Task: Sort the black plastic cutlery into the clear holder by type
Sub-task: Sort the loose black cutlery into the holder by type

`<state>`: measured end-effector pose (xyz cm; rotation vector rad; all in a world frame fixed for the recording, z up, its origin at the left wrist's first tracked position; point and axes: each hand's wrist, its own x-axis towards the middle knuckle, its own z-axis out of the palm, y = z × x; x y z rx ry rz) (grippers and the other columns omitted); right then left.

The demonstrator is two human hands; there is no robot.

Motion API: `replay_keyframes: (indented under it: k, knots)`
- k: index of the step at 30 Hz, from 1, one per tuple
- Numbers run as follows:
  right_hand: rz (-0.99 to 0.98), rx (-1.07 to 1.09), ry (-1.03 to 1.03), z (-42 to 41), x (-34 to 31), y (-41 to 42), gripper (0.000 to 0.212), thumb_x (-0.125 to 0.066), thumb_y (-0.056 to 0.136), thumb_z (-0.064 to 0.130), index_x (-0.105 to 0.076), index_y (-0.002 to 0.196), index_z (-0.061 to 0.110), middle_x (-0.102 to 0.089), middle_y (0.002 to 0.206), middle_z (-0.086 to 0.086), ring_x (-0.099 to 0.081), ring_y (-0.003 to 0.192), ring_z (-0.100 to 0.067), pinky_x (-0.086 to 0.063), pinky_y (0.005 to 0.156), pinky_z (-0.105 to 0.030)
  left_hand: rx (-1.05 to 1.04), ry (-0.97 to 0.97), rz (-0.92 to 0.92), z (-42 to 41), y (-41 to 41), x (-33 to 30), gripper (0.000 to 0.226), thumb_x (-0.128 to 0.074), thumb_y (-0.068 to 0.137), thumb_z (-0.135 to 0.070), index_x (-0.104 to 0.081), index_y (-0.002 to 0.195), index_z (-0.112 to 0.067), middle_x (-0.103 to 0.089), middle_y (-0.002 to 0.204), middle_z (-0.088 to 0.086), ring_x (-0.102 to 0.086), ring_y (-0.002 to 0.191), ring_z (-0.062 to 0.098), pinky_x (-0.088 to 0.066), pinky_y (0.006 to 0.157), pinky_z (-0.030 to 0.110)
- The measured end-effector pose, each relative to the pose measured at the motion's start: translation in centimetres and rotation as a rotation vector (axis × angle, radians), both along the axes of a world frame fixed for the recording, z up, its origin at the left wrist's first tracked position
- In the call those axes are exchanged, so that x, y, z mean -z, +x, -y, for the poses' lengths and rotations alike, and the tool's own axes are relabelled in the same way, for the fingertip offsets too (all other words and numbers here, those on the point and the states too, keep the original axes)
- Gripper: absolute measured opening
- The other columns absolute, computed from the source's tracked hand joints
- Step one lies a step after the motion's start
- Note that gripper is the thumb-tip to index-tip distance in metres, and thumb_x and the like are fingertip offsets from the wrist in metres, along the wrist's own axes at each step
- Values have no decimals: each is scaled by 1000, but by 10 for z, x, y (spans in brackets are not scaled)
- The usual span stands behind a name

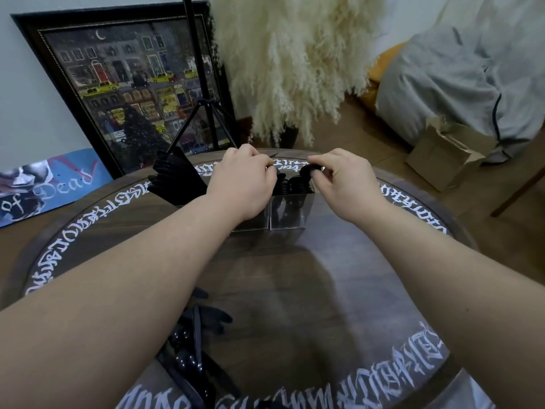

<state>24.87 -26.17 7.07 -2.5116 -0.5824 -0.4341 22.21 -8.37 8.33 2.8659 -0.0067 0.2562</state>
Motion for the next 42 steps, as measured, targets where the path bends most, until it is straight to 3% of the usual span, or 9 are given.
replay_keyframes:
  k: [8, 13, 17, 24, 30, 35, 42]
  knots:
    - [-154, -65, -28, -1, -6, -5, 45, -46, 91, 11, -52, 135, 13, -58, 124, -8, -50, 117, -23, -33, 95, -23, 21, 34, 1, -2, -2, 3, 42, -31, 98, -29, -56, 130, -18, -46, 130, 3, -39, 118, 26, -38, 98, 41]
    - [-193, -145, -82, -2, -1, -11, 60, -59, 81, 17, -45, 140, 16, -51, 131, -3, -50, 115, -18, -36, 90, -21, 15, 9, 7, -5, 0, 1, 42, -30, 100, -31, -55, 132, -20, -48, 130, 2, -38, 120, 26, -38, 100, 42]
    - [-147, -114, -119, -3, 3, -7, 52, -58, 83, 13, -51, 134, 17, -58, 121, -5, -54, 110, -23, -43, 91, -34, 62, 73, 25, -8, -3, 1, 37, -42, 95, -36, -58, 126, -23, -51, 128, -1, -38, 122, 24, -39, 99, 41]
    - [-125, -105, -120, -4, 6, -5, 48, -56, 86, 10, -52, 133, 16, -61, 120, -6, -55, 111, -23, -41, 92, -32, 172, 143, 80, -17, -6, 2, 33, -54, 87, -36, -58, 116, -22, -55, 125, -7, -37, 126, 19, -36, 98, 39]
    - [-108, -104, -131, -5, 7, -4, 46, -55, 86, 9, -53, 132, 15, -61, 120, -7, -55, 112, -25, -38, 90, -30, 126, 203, 14, -9, -4, 2, 42, -48, 87, -27, -55, 127, -21, -49, 132, -2, -36, 126, 23, -38, 99, 42]
    - [-116, -106, -125, -4, 9, -5, 48, -55, 87, 10, -51, 134, 15, -59, 123, -7, -53, 114, -25, -40, 93, -33, 103, 252, -28, -4, -1, 3, 38, -46, 89, -27, -55, 125, -23, -47, 137, -2, -33, 131, 23, -34, 101, 43]
    - [-111, -113, -113, -3, 16, -5, 51, -55, 85, 9, -49, 136, 14, -56, 125, -9, -51, 115, -27, -42, 94, -36, 49, 221, -71, -1, -3, 1, 36, -48, 90, -27, -48, 125, -20, -55, 122, 4, -48, 115, 29, -37, 93, 44]
